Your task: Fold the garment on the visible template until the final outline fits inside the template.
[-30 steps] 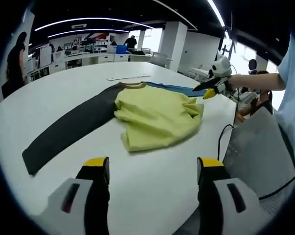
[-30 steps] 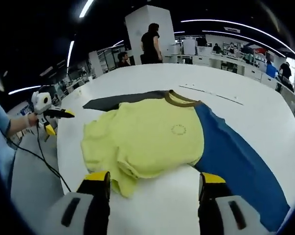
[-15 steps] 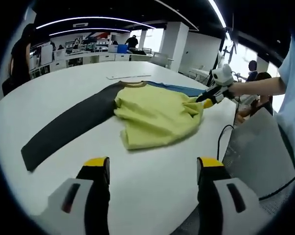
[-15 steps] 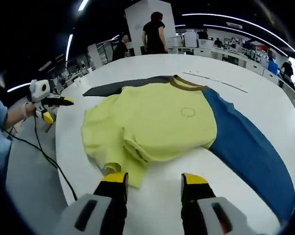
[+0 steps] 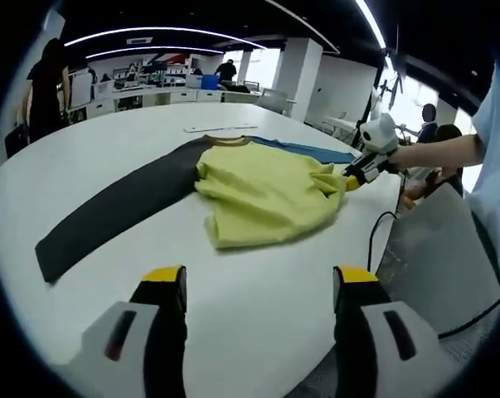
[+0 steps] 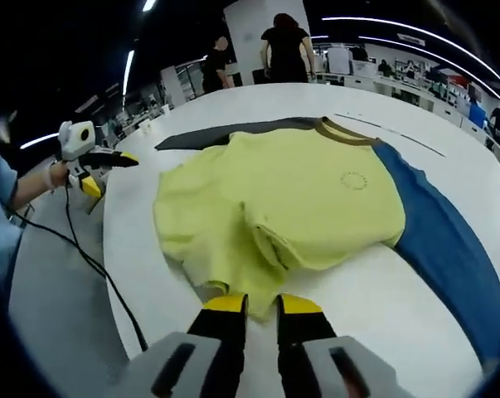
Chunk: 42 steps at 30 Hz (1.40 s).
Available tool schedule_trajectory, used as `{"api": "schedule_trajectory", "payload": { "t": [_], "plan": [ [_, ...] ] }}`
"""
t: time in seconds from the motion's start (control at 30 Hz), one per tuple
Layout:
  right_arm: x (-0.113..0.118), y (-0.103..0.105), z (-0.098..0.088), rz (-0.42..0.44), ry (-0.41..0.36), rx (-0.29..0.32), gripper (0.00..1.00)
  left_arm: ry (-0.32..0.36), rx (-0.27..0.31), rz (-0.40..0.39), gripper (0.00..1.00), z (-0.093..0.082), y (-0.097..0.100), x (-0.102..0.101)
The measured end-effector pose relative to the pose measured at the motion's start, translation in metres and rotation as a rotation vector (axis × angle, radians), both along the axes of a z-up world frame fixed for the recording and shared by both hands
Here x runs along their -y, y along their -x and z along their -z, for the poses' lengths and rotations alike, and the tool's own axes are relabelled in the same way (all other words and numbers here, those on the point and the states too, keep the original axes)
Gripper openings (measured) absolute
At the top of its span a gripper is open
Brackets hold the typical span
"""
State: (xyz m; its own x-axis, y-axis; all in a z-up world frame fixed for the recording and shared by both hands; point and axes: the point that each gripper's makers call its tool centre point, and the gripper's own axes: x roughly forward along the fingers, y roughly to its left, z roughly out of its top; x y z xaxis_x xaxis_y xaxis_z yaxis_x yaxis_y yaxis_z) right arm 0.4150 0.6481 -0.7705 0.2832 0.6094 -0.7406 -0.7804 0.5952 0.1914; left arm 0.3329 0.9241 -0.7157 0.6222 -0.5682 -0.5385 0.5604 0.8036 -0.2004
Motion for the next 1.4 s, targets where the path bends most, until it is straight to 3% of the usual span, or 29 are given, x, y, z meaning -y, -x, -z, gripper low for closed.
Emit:
{"api": "schedule_trajectory", "payload": {
  "t": [0.07,0.43,0.73,1.0,1.13,1.3,1.4],
  "plan": [
    [0.001,0.001,0.000,0.008,-0.001,-0.002,0.00,0.001,0.000,-0.001,0.69,0.000,0.000,0.000],
    [0.019,0.004,-0.015,0.096,-0.044,-0.004,0.00,-0.002,-0.006,0.002,0.67,0.005,0.000,0.002],
    [0.048,0.019,-0.026,0.164,-0.045,0.008,0.00,-0.007,-0.018,0.025,0.65,0.014,-0.005,0.010],
    [0.062,0.032,-0.029,0.252,-0.095,-0.020,0.00,-0.010,-0.018,0.039,0.57,0.021,-0.018,0.019],
    [0.063,0.036,-0.030,0.275,-0.117,-0.030,0.00,-0.066,0.002,0.039,0.50,0.025,-0.028,0.019],
    [0.063,0.039,-0.028,0.280,-0.117,-0.031,0.00,-0.046,0.009,0.030,0.41,0.026,-0.040,0.022],
    [0.063,0.041,-0.027,0.285,-0.125,-0.037,0.00,-0.009,-0.004,-0.040,0.38,0.028,-0.051,0.018]
  ]
}}
